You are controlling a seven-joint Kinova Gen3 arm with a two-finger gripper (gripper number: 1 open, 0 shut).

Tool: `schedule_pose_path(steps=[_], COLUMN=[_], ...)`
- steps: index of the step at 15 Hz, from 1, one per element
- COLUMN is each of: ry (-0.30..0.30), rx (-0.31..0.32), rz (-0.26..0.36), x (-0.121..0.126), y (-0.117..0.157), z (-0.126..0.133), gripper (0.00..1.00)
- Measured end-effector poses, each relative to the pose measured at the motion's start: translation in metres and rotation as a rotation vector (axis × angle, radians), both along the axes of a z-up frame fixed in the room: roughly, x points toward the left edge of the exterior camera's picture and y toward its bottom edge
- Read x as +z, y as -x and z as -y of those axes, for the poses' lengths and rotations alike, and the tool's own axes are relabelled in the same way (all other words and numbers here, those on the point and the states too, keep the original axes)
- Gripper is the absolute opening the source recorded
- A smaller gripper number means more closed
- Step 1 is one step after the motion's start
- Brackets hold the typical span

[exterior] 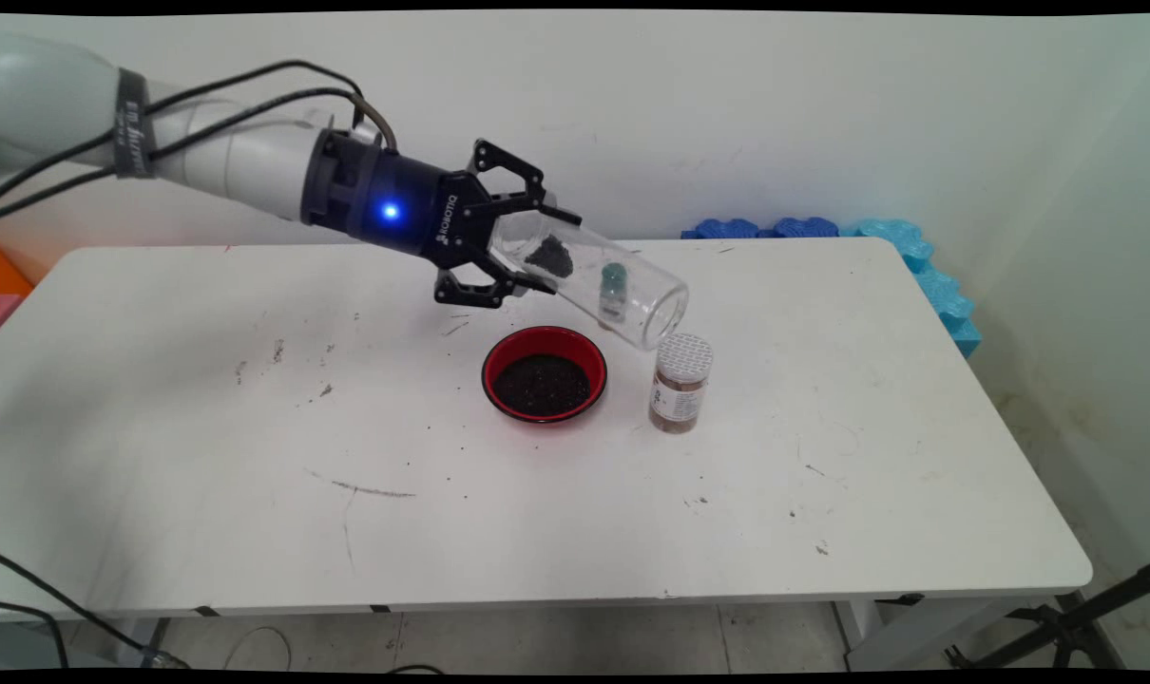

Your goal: Pour the black seasoning powder in the red bowl

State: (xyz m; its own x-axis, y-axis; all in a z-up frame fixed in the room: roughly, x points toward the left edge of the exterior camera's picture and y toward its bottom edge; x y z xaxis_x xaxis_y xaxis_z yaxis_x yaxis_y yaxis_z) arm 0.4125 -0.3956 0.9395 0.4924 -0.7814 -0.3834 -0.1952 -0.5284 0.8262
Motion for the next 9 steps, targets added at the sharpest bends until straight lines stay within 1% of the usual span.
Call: schedule_pose_path(steps=[2,3,5,9], ry=[0.059,0.076,0.129,0.291], rx=[-0.053,-0.068,-0.117,-0.25], rz=[0.039,0.05,0.083,0.169], x=[0.01,0.013,0.019,0.033], y=[0.001,0.001,0.003,0.007], z=[-0.006,-0.008,-0.012,-0.021], gripper=[0.0,0.0,0.0,0.0])
